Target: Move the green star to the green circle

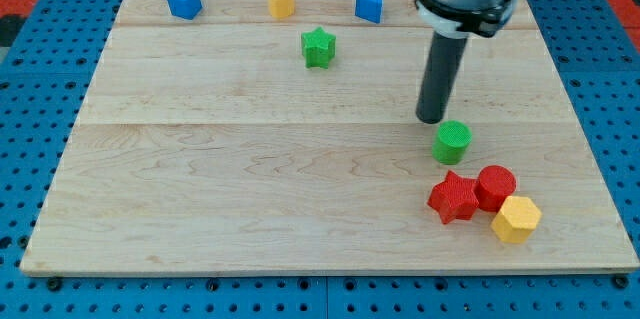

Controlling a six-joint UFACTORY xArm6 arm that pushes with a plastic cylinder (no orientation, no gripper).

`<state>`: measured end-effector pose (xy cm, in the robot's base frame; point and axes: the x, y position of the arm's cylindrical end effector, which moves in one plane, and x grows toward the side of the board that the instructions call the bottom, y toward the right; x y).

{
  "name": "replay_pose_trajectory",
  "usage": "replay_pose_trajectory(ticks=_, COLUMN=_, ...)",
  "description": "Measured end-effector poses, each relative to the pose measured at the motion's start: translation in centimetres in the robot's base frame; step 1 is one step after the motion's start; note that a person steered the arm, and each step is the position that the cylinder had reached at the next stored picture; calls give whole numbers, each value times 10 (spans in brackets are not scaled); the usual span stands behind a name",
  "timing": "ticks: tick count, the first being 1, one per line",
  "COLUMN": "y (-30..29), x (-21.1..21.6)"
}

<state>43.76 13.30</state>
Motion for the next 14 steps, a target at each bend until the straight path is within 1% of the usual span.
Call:
replay_pose_trajectory(ticks=1, y=2, x=37)
replay_pose_trajectory(ticks=2, y=0, x=47)
replay_pose_trajectory(ticks=3, y=-47, x=26)
replay_pose_trajectory(ticks=4, y=-113, x=11)
replay_pose_trajectory(ticks=6, y=-237, x=6)
replay_pose_trajectory(ticks=7, y=-290, x=6)
replay_pose_trajectory(ticks=8, y=-331, x=-38)
replay_pose_trajectory(ticks=9, y=-298, x=-109)
replay_pose_trajectory(ticks=10, y=-222, x=-118)
replay_pose_trajectory(ticks=12, y=-135, x=-140)
replay_pose_trajectory(ticks=13, y=-103, x=-95)
replay_pose_trajectory(ticks=14, y=-85, x=-72)
